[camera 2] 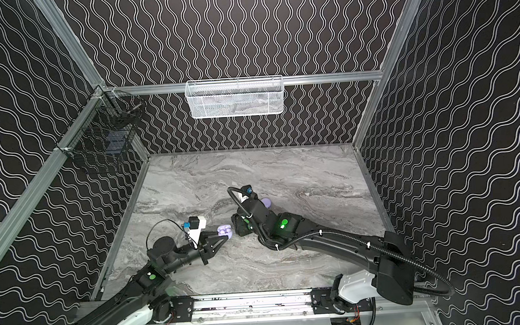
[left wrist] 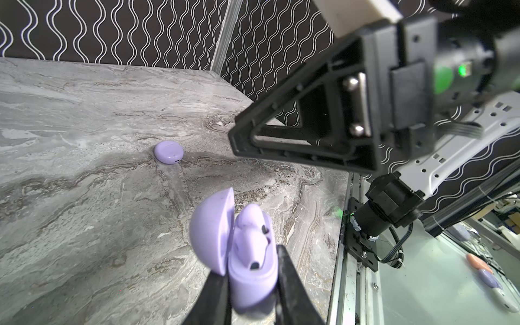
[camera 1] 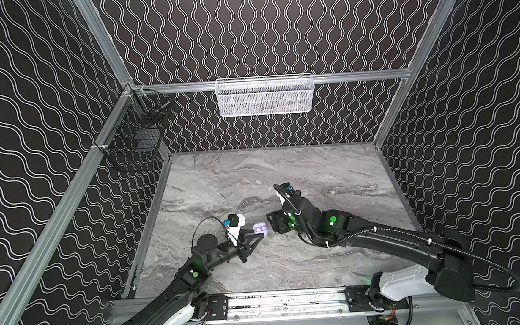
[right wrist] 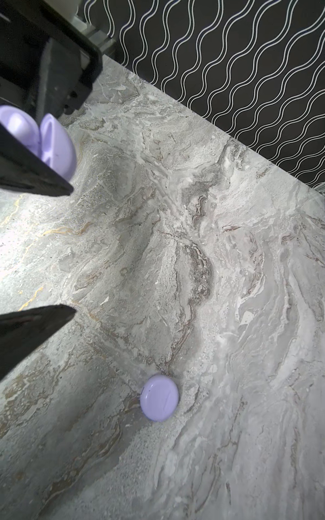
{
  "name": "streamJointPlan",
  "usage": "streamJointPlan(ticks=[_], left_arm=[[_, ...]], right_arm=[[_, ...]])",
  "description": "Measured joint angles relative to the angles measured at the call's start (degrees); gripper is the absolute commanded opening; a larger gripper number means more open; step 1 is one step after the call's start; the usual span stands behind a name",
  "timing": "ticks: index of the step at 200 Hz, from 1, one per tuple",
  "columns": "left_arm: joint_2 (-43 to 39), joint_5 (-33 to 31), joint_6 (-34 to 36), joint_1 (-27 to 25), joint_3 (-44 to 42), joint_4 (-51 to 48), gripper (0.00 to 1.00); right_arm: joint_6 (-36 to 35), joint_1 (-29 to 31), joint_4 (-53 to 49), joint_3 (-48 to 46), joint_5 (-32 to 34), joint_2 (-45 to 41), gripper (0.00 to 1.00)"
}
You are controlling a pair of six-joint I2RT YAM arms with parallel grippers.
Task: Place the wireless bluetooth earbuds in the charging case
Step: 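Move the right gripper over the open lid of the held case, then push the case lid shut with the right gripper against the left-held case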
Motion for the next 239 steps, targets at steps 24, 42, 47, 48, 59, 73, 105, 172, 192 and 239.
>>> streamJointPlan(ticks=[24,42,47,48,59,73,105,172,192,239], left_arm=[[0.17,-0.81,0.61,-1.79,0.68,-0.57,0.16],[0.26,-2.08,1.6,-3.17,1.22,-0.63,0.16],[0.37,-2.27,1.79,-3.58,1.4,-0.74,0.16],[0.42,-2.29,1.84,-3.72,1.44,-0.74,0.16],[0.63,-3.1,2.45,-4.61,1.75,-1.01,0.16],[0.72,-4.0,3.19,-5.55,2.05,-1.6,0.16],[0.66,-5.79,4.66,-8.0,2.75,-3.21,0.16],[1.46,-9.77,7.78,-13.18,4.09,-5.09,0.16],[1.57,-10.97,8.68,-14.58,4.55,-5.77,0.16],[1.9,-13.53,10.49,-17.42,5.27,-6.97,0.17]], right_arm=[[-0.02,-2.14,-1.44,0.0,-3.26,0.04,0.65],[-0.35,-3.13,-2.03,0.07,-5.55,0.2,0.66],[-0.76,-3.34,-2.19,0.17,-6.51,0.33,0.65],[-0.79,-3.39,-2.19,0.2,-6.62,0.35,0.66],[-0.9,-3.91,-2.32,0.33,-8.04,0.61,0.66],[-1.16,-4.68,-2.45,0.59,-9.86,1.07,0.66],[-1.99,-6.43,-2.73,1.44,-14.16,2.47,0.67],[-3.56,-7.74,-3.13,4.13,-20.7,6.19,0.67],[-3.87,-8.07,-3.19,4.92,-22.27,7.17,0.67],[-4.13,-8.28,-3.54,6.34,-24.94,9.55,0.67]])
